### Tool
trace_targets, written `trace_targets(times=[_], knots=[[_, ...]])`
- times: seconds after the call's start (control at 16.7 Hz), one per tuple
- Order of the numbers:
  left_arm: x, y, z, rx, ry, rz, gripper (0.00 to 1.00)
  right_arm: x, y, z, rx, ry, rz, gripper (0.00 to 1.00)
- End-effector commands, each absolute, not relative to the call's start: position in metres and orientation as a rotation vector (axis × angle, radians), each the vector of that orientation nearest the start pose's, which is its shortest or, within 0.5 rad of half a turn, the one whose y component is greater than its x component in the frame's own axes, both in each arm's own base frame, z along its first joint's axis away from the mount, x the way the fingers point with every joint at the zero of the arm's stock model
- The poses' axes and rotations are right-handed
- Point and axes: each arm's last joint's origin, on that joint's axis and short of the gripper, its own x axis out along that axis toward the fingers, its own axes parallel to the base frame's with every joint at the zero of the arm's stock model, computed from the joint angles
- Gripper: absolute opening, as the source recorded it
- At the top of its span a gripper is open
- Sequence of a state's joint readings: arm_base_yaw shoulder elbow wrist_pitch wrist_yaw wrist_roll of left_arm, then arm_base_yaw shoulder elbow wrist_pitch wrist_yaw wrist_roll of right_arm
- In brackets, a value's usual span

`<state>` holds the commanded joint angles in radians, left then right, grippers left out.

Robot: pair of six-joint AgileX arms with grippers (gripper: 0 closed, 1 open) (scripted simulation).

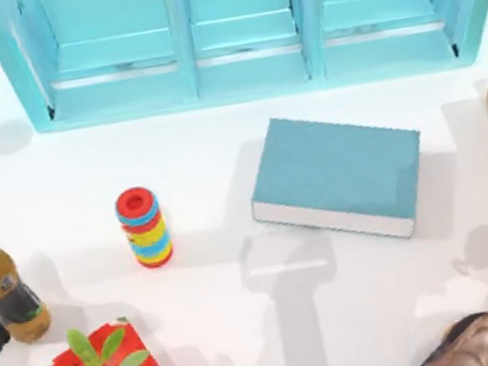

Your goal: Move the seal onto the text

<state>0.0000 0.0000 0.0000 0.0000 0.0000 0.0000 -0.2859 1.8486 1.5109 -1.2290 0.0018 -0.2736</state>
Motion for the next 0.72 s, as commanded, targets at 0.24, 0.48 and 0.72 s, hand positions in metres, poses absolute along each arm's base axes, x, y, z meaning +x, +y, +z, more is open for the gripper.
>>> trace_targets(times=[0.24,0.48,0.72], knots=[[0.106,-0.001,0.16,0.0,0.0,0.0,1.0,0.34,-0.097,0.186,0.003,1.558,-0.01,1.0],[0.106,-0.001,0.16,0.0,0.0,0.0,1.0,0.337,-0.097,0.146,0.004,1.562,-0.01,1.0],[0.106,-0.001,0.16,0.0,0.0,0.0,1.0,0.336,-0.096,0.142,0.004,1.563,-0.009,1.0]])
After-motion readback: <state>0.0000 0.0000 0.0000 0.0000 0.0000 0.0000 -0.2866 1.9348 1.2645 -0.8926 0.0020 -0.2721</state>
